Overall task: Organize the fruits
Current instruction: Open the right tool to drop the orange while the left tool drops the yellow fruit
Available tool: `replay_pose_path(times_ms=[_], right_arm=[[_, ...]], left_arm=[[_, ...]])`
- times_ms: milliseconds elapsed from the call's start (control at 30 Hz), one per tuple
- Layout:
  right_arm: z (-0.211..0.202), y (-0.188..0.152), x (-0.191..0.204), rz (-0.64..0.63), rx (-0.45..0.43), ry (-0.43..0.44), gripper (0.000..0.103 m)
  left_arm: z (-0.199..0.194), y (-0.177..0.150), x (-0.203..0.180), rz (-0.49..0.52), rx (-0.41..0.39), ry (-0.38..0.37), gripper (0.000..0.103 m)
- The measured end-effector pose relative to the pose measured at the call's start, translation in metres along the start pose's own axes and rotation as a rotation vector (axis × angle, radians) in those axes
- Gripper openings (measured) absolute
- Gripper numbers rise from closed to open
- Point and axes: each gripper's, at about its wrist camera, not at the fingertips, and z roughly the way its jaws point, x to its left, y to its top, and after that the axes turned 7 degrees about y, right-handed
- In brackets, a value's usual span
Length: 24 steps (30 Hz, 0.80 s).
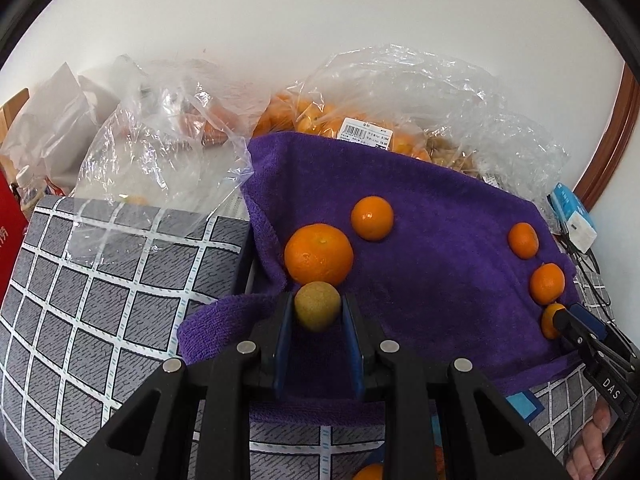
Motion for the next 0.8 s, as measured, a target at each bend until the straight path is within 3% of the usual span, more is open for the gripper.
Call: replay_pose_path(times_ms=[267,467,567,700,800], right_arm=[[-0.014,0.002,-0.007,0.055,-0.052,0.01,0.054],[-0.024,0.003,-0.003,0.041,-0.105,-0.04,0.054],[-0.026,0.007,0.0,0.042,-0.089,-0.075,0.053],[-0.038,0.005,0.011,0.045,-0.058,-0.021,0.037],[-0.051,-0.002,0.025,0.022,-0.045,0.019,0.036]], left_arm=[[-0.011,-0.005,0.005,-0.027,-0.053,-0.033,0.026],[-0.034,-0.004,0.009,-0.041,-0.137,-0.049,0.031],[-0.043,0.0,0.012,-0.044,-0.17,-0.043,0.033],[-0.056,0.009,0.021,-0.089,-0.155,-0.087,0.033],[-0.064,0.013,0.024,-0.064,-0.116,-0.079,0.033]])
